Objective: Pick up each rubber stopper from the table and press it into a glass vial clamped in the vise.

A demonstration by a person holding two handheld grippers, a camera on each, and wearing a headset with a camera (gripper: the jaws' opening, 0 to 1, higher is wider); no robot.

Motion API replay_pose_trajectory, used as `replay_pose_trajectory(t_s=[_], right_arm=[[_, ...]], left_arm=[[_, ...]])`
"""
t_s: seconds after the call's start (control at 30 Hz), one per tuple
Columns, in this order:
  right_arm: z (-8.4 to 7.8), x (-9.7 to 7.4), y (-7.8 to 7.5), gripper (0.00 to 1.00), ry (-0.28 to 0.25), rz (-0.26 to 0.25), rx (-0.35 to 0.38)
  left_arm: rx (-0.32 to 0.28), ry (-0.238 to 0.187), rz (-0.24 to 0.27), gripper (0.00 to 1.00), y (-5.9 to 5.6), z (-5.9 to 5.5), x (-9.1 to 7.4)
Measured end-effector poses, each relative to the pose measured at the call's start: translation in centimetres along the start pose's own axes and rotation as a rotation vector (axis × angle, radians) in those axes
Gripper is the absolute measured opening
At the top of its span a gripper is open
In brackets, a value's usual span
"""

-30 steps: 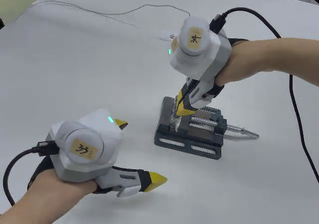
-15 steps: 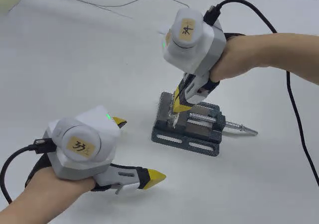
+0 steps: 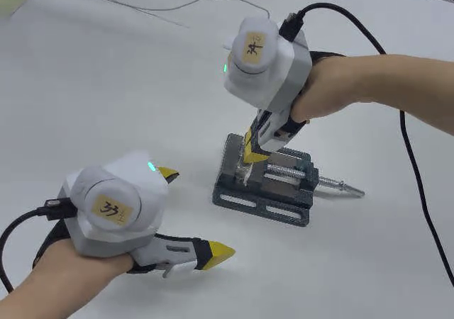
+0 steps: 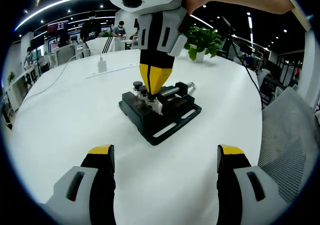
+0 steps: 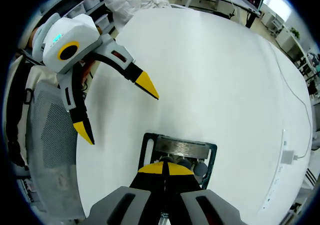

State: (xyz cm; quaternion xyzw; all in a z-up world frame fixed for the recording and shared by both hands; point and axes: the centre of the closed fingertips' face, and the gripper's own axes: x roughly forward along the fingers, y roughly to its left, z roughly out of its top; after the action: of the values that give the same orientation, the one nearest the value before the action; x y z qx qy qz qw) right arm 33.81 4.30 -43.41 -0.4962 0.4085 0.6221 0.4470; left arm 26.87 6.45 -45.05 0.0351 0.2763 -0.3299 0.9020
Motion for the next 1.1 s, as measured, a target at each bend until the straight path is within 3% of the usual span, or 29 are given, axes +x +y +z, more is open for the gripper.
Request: replay_pose_trajectory(t_s=[0.17,0.3,0.6,0.9,1.03,1.1], right_arm=[[0.1,0.1,0.2,0.0,0.07,0.006,-0.053],[0.1,0.1,0.3,0.0,0.093,0.0,-0.063],[-0.1,0.1,0.2,0.0,0.043,-0.003,0.007],[0.0,0.1,0.3,0.0,0.055,-0.012,0.035],[-0.1,0.0,0.2,0.0,0.01,-0.012,0.072],[0.0,0.0,0.3,0.0,-0.033,-0.005,0.135]], left_arm=[[-0.002,-0.004,0.001,0.83,0.0,0.1,0.0],[-0.004,-0.003,0.002,0.83,0.1,0.2,-0.1],[0.012,-0.006,0.003,0.82,0.4,0.8,-0.4],[0.028,-0.017,0.008,0.82,0.3,1.6,-0.7],[0.03,-0.023,0.017,0.82,0.4,2.0,-1.1],[0.032,-0.023,0.02,0.82,0.5,2.1,-1.2]])
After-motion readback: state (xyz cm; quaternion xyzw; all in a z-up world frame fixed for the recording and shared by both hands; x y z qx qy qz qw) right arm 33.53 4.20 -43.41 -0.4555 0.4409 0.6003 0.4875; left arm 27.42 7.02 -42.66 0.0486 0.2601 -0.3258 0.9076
